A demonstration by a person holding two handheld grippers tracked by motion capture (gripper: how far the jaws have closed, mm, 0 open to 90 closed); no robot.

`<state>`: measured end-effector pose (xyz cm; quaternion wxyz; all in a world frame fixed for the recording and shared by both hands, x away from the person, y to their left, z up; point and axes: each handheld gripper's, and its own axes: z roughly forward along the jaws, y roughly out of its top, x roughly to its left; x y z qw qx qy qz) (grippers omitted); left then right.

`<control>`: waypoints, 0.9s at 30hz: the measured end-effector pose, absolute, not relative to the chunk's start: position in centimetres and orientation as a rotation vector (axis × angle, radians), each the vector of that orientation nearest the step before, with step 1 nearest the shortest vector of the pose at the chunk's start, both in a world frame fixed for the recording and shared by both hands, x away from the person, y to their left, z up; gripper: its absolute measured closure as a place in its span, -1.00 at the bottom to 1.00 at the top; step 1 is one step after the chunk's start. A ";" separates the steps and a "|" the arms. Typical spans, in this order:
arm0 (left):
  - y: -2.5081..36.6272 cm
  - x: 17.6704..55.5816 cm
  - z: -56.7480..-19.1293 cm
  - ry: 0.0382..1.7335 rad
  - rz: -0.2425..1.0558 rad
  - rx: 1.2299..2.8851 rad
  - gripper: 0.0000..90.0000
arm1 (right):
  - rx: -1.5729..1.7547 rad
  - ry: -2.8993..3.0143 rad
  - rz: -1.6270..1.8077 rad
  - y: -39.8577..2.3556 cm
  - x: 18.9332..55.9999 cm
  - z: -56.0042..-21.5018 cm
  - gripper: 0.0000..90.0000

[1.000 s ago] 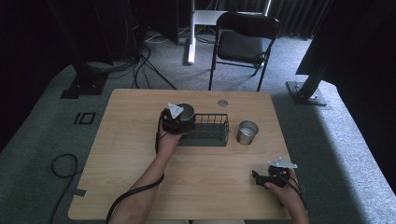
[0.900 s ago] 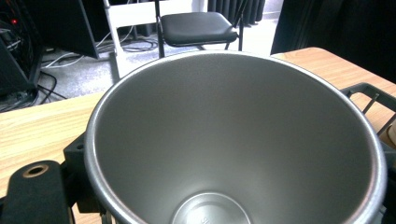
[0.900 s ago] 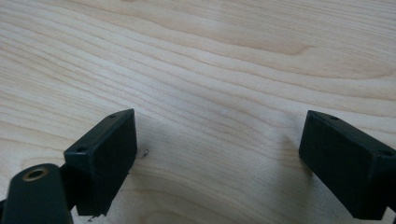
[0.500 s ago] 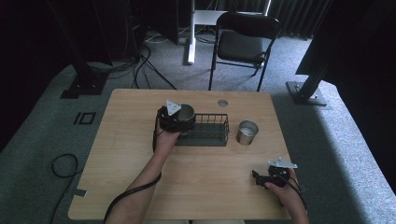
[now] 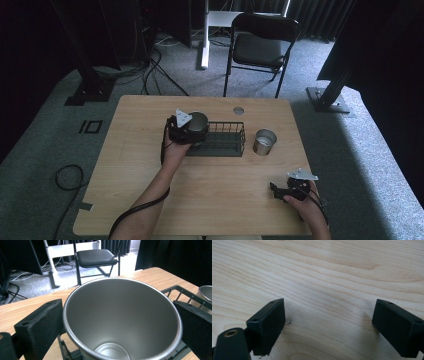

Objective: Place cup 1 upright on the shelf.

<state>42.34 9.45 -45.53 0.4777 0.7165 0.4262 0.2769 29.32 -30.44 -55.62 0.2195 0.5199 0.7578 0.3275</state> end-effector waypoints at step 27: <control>11.7 39.2 -45.3 0.968 0.644 1.777 -0.97 | 1.438 2.096 0.906 -30.4 29.3 -55.6 -0.75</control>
